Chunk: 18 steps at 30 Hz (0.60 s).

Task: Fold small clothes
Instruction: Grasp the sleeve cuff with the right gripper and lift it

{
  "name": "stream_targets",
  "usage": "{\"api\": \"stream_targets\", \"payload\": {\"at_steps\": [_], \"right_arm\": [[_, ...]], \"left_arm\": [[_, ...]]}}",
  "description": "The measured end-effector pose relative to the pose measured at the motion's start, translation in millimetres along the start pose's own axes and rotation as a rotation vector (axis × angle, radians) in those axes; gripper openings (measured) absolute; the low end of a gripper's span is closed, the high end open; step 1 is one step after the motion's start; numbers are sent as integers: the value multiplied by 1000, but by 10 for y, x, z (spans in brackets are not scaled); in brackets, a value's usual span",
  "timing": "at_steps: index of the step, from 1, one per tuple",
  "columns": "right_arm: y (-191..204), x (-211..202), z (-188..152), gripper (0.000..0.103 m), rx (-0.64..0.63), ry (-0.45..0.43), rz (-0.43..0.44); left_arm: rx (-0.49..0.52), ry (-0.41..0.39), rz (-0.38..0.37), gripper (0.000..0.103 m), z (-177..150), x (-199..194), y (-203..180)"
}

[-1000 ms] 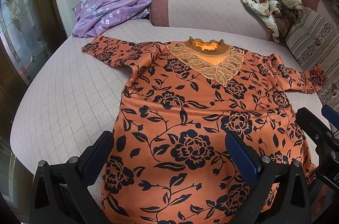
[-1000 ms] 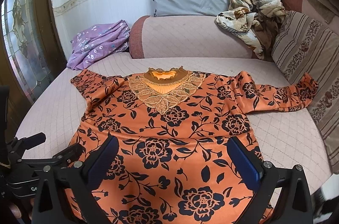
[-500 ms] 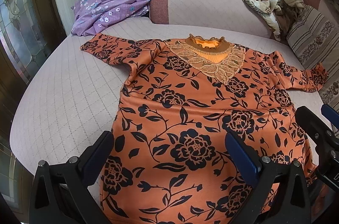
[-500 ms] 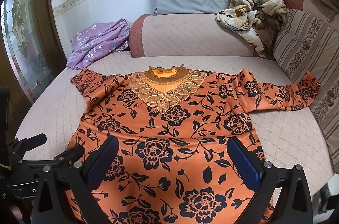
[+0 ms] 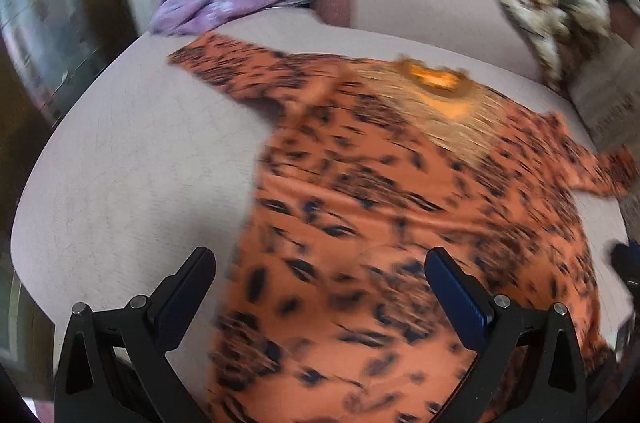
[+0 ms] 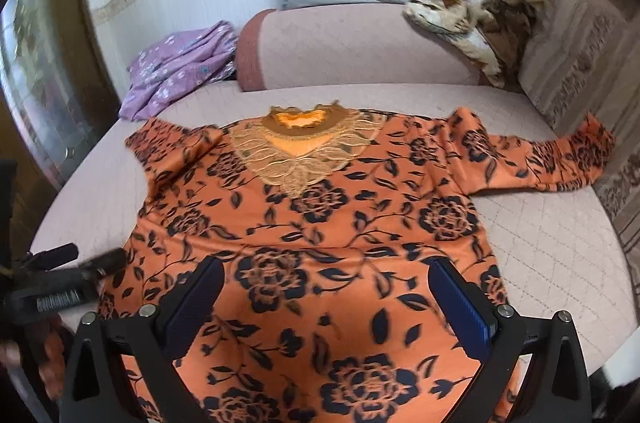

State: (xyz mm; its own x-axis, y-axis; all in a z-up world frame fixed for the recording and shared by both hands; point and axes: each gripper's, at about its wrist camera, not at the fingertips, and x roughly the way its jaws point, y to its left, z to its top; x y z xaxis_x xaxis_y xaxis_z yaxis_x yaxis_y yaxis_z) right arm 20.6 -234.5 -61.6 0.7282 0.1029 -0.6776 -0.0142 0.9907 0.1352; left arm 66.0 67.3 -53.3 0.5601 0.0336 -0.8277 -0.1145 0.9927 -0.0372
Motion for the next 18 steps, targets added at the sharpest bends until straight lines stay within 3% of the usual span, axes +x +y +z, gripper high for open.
{"api": "stream_targets", "payload": {"at_steps": [3, 6, 9, 12, 15, 18], "right_arm": [[-517, 17, 80, 103, 106, -8, -20], [-1341, 106, 193, 103, 268, -20, -45], [-2205, 241, 329, 103, 383, -33, -158], [-3021, 385, 501, 103, 458, -38, -299], [-3681, 520, 637, 102, 616, -38, -294], [-4012, 665, 749, 102, 741, -39, -250]], "left_arm": [[-112, -7, 45, 103, 193, 145, 437], [-271, 11, 129, 103, 353, 421, 1013], [-349, 55, 243, 103, 427, 706, 1422], [-378, 45, 326, 103, 462, 858, 1620], [-417, 38, 343, 103, 465, 993, 1729], [-418, 58, 350, 103, 396, 1167, 1744]]}}
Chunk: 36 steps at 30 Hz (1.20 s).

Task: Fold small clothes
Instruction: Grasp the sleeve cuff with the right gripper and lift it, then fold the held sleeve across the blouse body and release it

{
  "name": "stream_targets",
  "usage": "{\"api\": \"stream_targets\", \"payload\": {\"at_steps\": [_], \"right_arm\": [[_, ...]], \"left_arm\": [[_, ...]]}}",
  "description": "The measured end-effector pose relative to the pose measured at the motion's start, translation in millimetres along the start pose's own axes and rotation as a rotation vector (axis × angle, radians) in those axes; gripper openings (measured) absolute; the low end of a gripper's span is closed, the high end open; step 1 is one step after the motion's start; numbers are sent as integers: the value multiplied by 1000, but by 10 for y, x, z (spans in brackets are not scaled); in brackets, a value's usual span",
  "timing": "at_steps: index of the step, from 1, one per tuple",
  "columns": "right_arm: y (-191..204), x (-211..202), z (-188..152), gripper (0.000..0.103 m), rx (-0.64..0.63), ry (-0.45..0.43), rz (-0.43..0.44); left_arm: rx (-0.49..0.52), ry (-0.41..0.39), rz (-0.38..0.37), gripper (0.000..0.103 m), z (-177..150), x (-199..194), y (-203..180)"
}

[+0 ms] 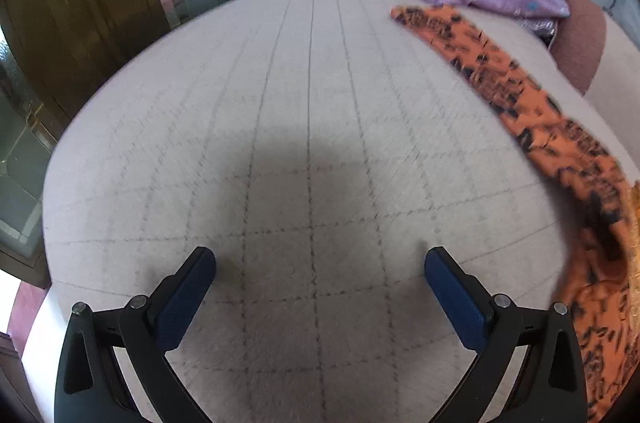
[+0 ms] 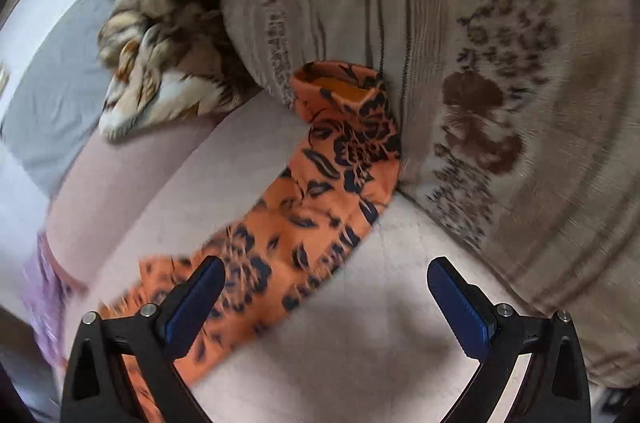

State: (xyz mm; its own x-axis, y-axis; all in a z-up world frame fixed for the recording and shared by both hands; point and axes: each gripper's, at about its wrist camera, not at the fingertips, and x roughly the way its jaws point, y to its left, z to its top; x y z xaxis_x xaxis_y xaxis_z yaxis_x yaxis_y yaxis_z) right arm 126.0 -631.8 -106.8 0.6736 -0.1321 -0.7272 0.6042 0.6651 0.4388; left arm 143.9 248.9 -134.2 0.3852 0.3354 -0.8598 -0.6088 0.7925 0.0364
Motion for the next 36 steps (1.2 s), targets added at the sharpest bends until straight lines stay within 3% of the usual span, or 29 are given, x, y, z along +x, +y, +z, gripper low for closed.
{"api": "stream_targets", "payload": {"at_steps": [3, 6, 11, 12, 14, 15, 16, 20, 24, 29, 33, 36], "right_arm": [[-78, 160, 190, 102, 78, -15, 14], [-178, 268, 367, 98, 124, -74, -68], [-38, 561, 516, 95, 26, -85, -226], [15, 613, 528, 90, 2, -87, -248], [160, 728, 573, 63, -53, -87, -313], [209, 786, 620, 32, -69, -79, -352], [220, 820, 649, 23, -72, -76, -382], [270, 885, 883, 12, -73, -55, -403], [713, 506, 1103, 10, -171, -138, -300], [1825, -414, 1115, 10, -308, -262, 28], [2903, -1029, 681, 10, -410, -283, 322], [3579, -1182, 111, 10, -490, -238, 458]], "left_arm": [[10, -39, 4, 103, -12, -10, -29], [-10, -47, -12, 103, -1, 5, 8], [-11, -68, 6, 103, -8, 11, -33], [-11, -70, 6, 103, -19, -2, -20], [-11, -71, 6, 103, -15, 7, -27], [-11, -71, 7, 103, -8, 15, -34], [-10, -72, 8, 103, -8, 17, -36], [-11, -74, 10, 103, -11, 11, -35], [-14, -78, 15, 103, -13, 3, -36], [-20, -66, -1, 103, -12, -6, -17], [-22, -55, -16, 103, -16, -18, -6], [-23, -51, -21, 103, -20, -22, -5]]}}
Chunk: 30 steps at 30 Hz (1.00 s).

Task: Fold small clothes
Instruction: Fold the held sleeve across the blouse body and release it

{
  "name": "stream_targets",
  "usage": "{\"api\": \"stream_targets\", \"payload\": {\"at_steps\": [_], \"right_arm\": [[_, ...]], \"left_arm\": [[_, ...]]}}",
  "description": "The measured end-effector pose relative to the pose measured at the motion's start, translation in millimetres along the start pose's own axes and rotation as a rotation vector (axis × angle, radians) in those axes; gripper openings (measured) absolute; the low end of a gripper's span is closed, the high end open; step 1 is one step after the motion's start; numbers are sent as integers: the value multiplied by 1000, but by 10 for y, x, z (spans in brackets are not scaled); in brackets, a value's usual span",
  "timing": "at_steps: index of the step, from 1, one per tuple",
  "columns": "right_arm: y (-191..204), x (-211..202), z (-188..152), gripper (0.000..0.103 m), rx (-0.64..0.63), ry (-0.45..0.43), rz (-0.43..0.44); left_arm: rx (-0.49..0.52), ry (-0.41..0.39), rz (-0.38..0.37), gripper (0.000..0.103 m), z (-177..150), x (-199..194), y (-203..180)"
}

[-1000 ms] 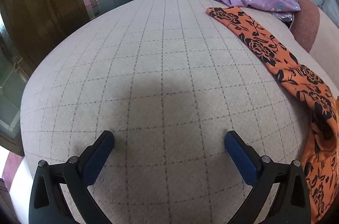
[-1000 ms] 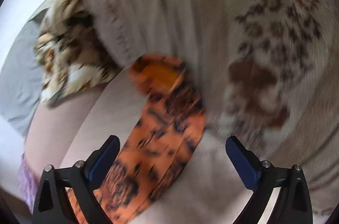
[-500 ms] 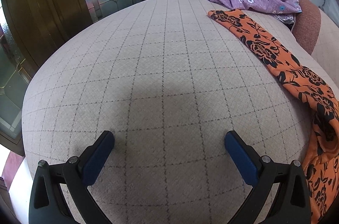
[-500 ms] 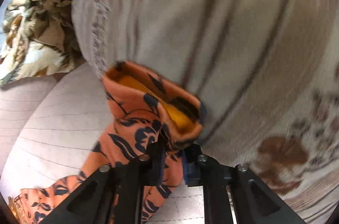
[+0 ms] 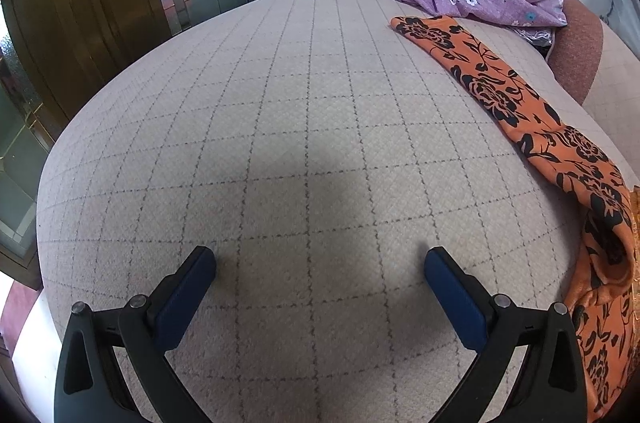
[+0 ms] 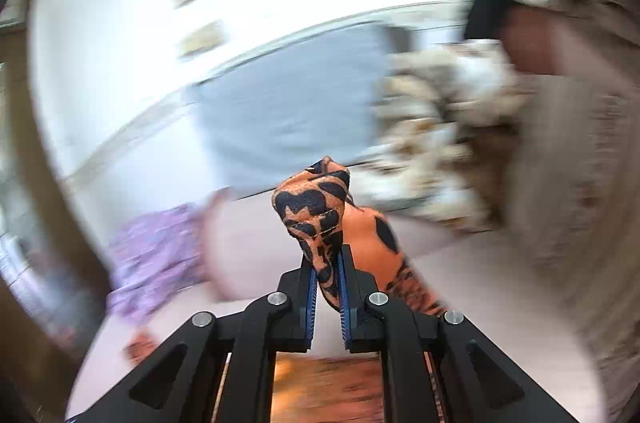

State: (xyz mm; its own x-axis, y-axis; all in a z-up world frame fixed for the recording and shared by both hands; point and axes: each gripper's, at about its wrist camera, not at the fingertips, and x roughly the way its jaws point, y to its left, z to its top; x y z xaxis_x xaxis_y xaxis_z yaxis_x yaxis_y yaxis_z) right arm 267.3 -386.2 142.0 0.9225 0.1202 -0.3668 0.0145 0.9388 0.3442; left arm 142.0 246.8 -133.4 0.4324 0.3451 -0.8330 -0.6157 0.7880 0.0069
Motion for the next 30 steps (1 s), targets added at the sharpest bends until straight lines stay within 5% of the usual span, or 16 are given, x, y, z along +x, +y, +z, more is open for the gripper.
{"api": "stream_targets", "payload": {"at_steps": [3, 5, 6, 7, 9, 11, 14, 19, 23, 27, 30], "right_arm": [[722, 267, -631, 14, 32, 103, 175], [1081, 582, -1140, 48, 30, 217, 236], [1201, 743, -1406, 93, 10, 285, 260], [1369, 896, -1846, 96, -32, 347, 250], [1438, 1162, -2432, 94, -79, 506, 239], [1313, 1155, -2700, 94, -44, 567, 271], [956, 960, -2750, 94, -4, 550, 229], [290, 624, -2375, 95, 104, 456, 121], [-217, 556, -2121, 95, 210, 392, 108], [-506, 530, -2266, 95, 284, 392, 148], [-568, 497, -2488, 95, 281, 413, 173]], "left_arm": [[-1, 0, 1, 103, 3, 2, -6], [-5, 2, 4, 103, 7, 7, -12], [-6, 2, 4, 103, 8, 7, -11], [-6, 4, 4, 103, 8, 8, -9], [-3, 8, -7, 103, 11, 7, 1], [-5, 9, -11, 103, 14, 10, 5], [-5, 5, 0, 103, 7, 10, -10], [-2, 1, -27, 103, 3, -46, 6], [21, -41, -225, 103, 14, -457, -68], [211, -120, -466, 103, -78, -1134, -576], [345, -19, -710, 103, -168, -1344, -1232]]}}
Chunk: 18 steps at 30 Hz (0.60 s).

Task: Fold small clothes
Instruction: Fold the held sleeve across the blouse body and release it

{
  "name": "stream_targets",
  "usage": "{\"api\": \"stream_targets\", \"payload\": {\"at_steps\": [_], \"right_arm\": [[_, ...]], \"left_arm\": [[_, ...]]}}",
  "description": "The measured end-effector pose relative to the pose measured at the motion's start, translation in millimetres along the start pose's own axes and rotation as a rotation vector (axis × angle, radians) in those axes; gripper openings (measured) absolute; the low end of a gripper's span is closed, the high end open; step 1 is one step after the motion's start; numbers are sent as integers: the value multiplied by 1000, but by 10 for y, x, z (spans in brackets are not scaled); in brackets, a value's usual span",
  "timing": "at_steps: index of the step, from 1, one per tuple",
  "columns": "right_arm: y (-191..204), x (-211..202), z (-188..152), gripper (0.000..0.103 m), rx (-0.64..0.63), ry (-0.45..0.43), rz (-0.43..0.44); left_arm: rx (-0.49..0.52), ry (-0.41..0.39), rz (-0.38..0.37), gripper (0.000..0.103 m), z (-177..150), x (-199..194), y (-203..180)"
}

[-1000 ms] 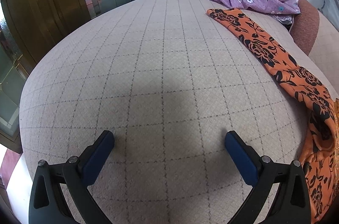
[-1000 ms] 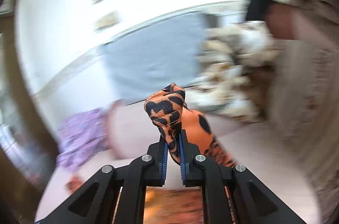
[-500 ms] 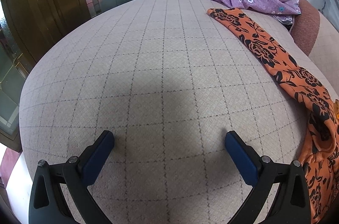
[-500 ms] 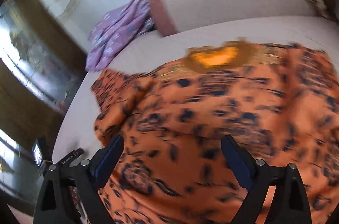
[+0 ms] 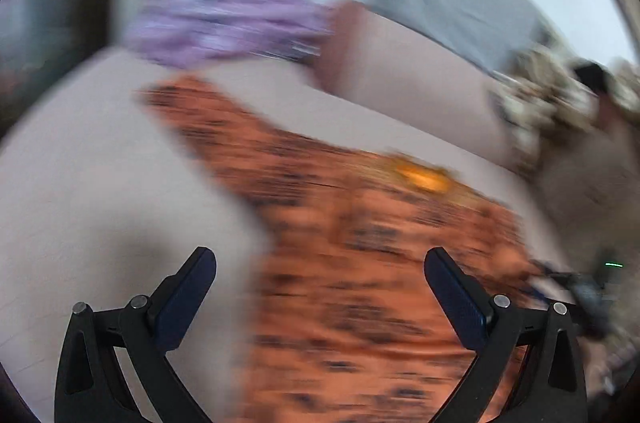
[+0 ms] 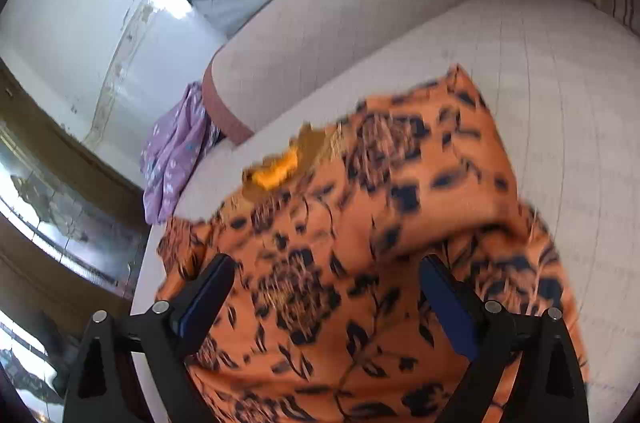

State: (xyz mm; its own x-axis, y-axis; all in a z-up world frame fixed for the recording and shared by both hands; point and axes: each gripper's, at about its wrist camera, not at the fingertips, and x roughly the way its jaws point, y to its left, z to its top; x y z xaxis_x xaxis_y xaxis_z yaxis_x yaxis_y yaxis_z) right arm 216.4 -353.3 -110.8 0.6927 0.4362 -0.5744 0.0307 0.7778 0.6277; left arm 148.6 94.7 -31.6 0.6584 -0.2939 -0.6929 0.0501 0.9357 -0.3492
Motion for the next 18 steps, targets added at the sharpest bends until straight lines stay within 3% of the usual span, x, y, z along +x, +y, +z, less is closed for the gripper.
{"api": "stream_targets", "payload": {"at_steps": [2, 3, 8, 9, 10, 12, 13, 15, 18], "right_arm": [[-30, -10, -102, 95, -11, -3, 14], [-44, -33, -126, 95, -14, -11, 22], [-223, -163, -196, 95, 28, -48, 52], [-269, -204, -203, 95, 34, -58, 54], [-303, -225, -207, 95, 42, -64, 55], [-377, -260, -220, 95, 58, -67, 53], [-412, -274, -215, 95, 68, -71, 50], [-462, -281, -192, 95, 91, -78, 52], [-486, -267, -138, 95, 113, -75, 57]], "left_arm": [[7, 75, -96, 102, 76, 324, -245], [6, 111, -102, 98, 112, 521, -327], [-75, 268, -3, 73, 221, 1391, -264], [-102, 303, 17, 63, 194, 1506, -205], [-127, 342, 32, 43, 164, 1631, -138], [-107, 333, 87, 20, 148, 1656, -110], [-96, 330, 83, 15, 160, 1654, -115], [-100, 308, 67, 11, 185, 1578, -131], [9, 97, 82, 11, 291, 1062, -388]]}}
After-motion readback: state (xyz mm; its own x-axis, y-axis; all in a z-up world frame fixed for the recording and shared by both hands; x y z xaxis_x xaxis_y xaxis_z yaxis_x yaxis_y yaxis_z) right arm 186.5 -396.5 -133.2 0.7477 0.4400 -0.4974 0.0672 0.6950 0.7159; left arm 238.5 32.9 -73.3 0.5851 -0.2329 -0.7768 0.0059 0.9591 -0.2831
